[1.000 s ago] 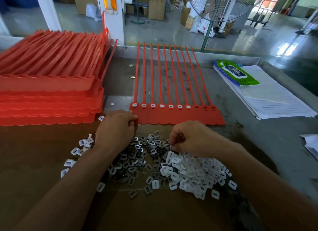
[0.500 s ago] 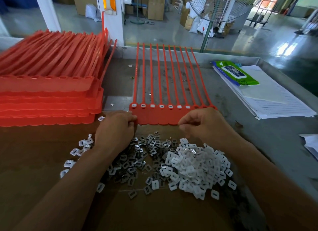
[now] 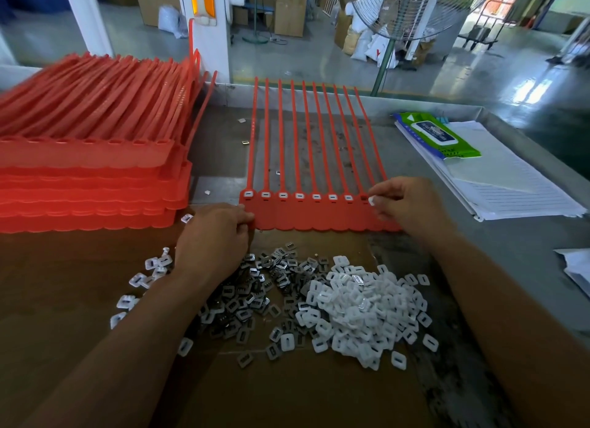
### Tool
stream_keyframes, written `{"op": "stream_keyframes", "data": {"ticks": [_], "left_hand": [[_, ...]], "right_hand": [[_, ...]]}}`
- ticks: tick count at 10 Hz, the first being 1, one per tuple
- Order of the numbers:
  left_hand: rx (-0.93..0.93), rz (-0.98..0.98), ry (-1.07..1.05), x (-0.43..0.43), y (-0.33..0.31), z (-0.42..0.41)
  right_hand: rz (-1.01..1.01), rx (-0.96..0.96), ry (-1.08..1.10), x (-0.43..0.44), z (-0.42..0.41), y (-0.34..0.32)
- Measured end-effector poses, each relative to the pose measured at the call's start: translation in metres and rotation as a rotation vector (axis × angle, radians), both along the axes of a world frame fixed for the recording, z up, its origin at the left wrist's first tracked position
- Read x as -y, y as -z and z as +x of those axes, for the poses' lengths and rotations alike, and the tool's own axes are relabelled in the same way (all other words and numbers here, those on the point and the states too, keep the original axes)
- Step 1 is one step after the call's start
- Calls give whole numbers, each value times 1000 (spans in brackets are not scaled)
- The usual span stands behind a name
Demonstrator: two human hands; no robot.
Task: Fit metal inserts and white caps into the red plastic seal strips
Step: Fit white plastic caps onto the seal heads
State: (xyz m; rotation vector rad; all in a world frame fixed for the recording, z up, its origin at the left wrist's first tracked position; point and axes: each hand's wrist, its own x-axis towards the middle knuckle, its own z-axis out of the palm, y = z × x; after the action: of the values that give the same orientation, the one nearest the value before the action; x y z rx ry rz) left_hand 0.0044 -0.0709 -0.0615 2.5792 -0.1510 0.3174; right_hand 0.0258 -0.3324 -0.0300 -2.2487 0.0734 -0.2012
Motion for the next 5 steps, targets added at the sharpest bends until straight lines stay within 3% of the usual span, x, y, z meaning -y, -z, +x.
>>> {"op": "stream_keyframes", "data": {"ticks": [2, 5], "left_hand": [[0, -3, 0, 0, 0, 0], [3, -7, -6, 0, 1, 0]], "right_hand": [[-144, -3, 70, 9, 29, 7], [-184, -98, 39, 8, 44, 17]]}}
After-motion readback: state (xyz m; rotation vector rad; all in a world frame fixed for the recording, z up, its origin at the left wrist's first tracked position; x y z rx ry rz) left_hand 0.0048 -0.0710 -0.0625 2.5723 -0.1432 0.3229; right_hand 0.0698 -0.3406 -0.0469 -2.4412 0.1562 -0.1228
